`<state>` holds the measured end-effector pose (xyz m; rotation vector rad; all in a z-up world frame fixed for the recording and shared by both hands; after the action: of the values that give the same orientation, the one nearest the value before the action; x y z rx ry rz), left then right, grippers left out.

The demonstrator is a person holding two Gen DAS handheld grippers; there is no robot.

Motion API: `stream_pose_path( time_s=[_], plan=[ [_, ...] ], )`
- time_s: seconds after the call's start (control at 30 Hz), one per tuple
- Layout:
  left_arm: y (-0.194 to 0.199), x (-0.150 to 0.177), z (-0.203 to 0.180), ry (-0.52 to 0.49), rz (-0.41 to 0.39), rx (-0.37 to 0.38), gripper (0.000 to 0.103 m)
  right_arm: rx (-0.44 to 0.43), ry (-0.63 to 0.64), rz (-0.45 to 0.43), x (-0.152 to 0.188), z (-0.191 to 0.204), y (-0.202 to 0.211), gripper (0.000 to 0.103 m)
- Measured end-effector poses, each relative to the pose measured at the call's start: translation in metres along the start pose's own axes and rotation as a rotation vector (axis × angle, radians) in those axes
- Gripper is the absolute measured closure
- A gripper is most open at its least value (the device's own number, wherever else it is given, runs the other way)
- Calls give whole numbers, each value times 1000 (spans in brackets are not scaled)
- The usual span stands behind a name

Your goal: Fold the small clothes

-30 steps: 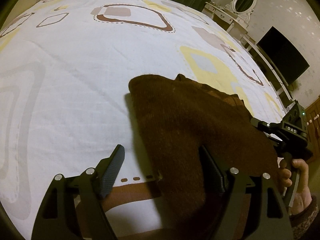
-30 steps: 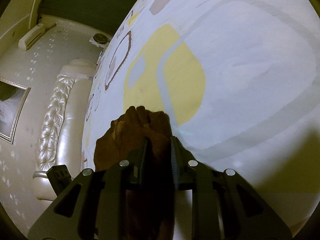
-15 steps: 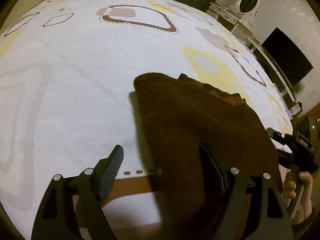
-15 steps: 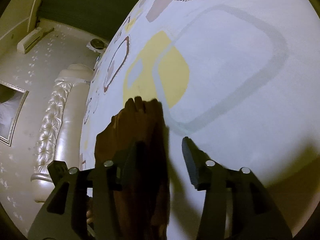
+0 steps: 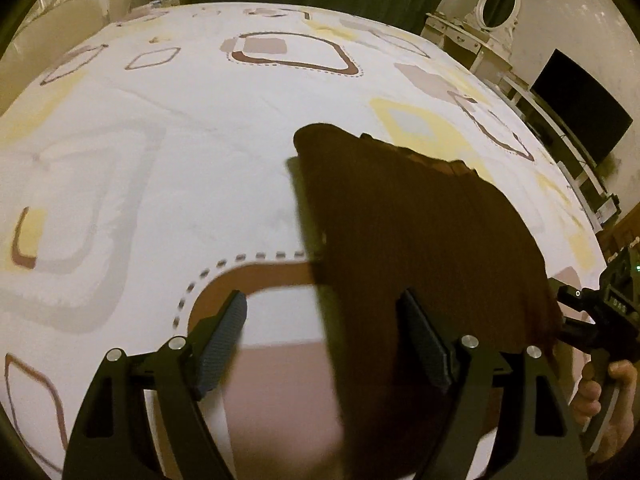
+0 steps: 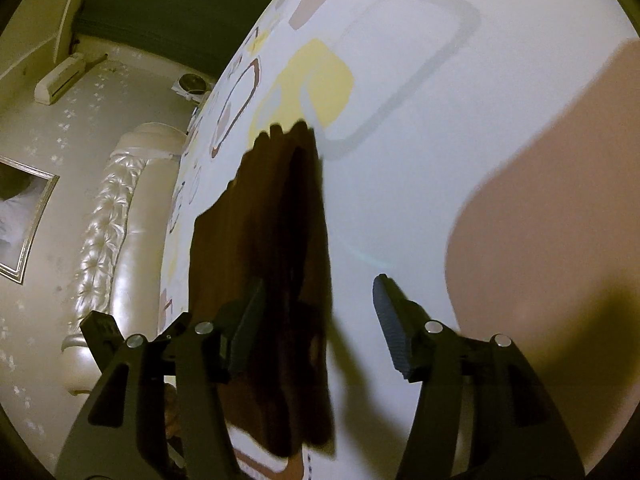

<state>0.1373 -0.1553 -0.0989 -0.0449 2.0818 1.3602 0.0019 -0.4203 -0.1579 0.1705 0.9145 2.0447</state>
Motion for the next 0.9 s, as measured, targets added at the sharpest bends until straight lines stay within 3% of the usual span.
stream_pose_path(
  time_s=[0.57,0.9],
  plan=[
    [40,62,-8,18,-9,-36,25,3,14,24,67,-7,31,47],
    [41,86,-10,48,10,-35,25,4,39,10,75,-6,35,46]
  ],
)
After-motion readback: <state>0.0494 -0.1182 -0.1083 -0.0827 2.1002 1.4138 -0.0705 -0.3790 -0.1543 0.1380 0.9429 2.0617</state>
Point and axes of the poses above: each gripper's, at about its wrist camera, not at the fingertips, and y roughly against the way its jaws point, z to its left, x to its underside, the point moved 8 cm from there along -y, roughly the way its jaws point, and after that the axes turned 3 degrees about x, right-handed, at the moved point
